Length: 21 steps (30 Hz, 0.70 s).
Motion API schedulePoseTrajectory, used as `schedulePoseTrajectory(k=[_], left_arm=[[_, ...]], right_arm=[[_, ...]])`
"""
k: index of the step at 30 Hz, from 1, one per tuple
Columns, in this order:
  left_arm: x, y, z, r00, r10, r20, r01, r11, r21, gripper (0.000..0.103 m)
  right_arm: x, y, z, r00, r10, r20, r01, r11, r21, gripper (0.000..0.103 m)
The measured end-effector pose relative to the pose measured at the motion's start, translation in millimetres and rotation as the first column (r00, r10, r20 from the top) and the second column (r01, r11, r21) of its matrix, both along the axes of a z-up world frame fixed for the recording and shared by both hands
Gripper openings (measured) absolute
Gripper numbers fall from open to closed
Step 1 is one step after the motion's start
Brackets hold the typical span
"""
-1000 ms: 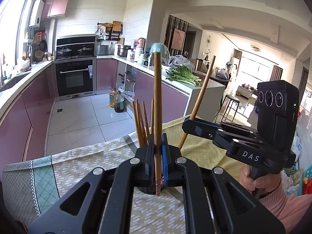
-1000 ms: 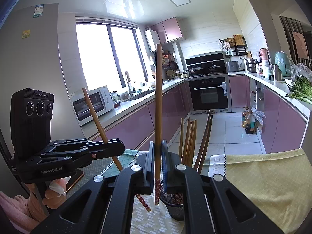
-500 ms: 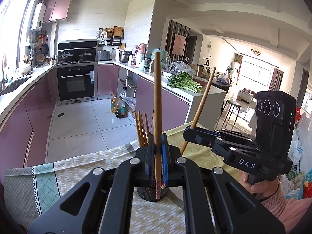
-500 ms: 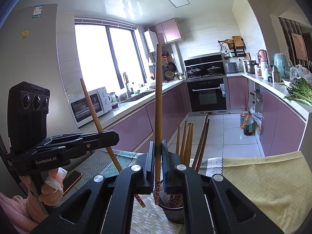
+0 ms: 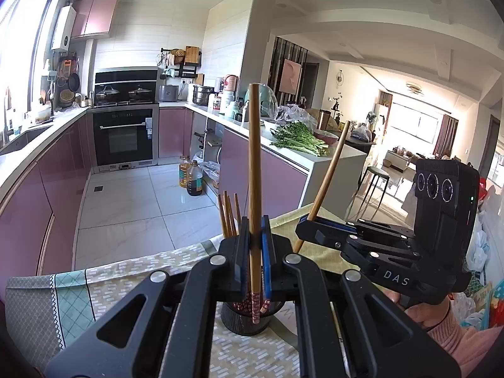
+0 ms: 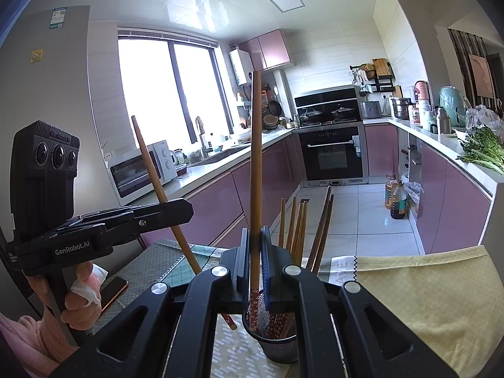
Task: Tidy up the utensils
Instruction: 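Lower the left tool's chopstick into the cup while the right tool inserts its own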
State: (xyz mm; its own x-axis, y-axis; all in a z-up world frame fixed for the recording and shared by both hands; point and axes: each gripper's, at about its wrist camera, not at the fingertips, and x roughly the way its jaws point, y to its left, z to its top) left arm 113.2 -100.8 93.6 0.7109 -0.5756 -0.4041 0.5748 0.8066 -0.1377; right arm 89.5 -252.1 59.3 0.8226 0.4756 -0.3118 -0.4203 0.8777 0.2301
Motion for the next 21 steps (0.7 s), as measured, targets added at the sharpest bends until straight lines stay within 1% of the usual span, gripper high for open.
schedulePoseTrajectory(k=[21], left_arm=[[14.2,-8.7,-0.9,0.999,0.024,-0.028,-0.025,1.000,-0.018,0.007]], right_arm=[[5.4,1.4,-1.0,0.999,-0.030,-0.014,0.030,0.999,-0.013,0.006]])
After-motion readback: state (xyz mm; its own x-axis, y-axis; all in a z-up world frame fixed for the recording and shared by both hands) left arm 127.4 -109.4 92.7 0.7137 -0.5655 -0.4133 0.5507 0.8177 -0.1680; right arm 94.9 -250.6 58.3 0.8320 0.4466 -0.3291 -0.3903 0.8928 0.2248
